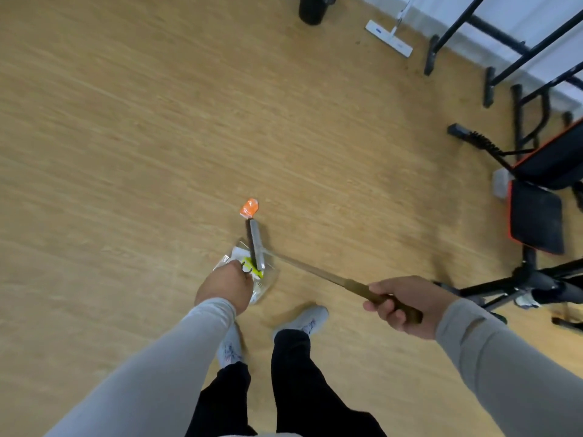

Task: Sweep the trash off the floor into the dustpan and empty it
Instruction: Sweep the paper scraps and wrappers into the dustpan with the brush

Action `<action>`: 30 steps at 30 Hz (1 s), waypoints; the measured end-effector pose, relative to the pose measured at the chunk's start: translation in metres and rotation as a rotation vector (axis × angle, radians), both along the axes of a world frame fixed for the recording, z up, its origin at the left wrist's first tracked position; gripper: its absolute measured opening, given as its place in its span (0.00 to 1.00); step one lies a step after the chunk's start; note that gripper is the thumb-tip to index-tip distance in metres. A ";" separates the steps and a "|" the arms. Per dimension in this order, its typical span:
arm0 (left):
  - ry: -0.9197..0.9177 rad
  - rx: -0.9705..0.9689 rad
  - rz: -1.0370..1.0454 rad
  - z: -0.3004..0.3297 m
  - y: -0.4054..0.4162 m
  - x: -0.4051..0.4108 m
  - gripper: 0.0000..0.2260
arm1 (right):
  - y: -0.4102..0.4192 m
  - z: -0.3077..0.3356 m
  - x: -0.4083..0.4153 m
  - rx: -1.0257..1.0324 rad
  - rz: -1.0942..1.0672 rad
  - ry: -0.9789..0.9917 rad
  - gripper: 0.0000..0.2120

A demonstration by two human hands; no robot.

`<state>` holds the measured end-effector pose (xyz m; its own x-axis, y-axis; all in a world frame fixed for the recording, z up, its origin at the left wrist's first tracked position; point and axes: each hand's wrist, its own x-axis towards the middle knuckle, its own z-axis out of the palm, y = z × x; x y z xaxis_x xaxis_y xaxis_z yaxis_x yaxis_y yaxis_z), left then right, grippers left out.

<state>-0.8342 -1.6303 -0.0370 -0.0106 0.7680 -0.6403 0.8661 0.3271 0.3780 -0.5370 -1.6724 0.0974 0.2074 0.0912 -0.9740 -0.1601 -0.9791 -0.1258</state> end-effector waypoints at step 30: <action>0.150 0.022 -0.169 0.017 0.138 -0.061 0.11 | 0.108 -0.037 -0.032 0.170 0.718 -0.289 0.09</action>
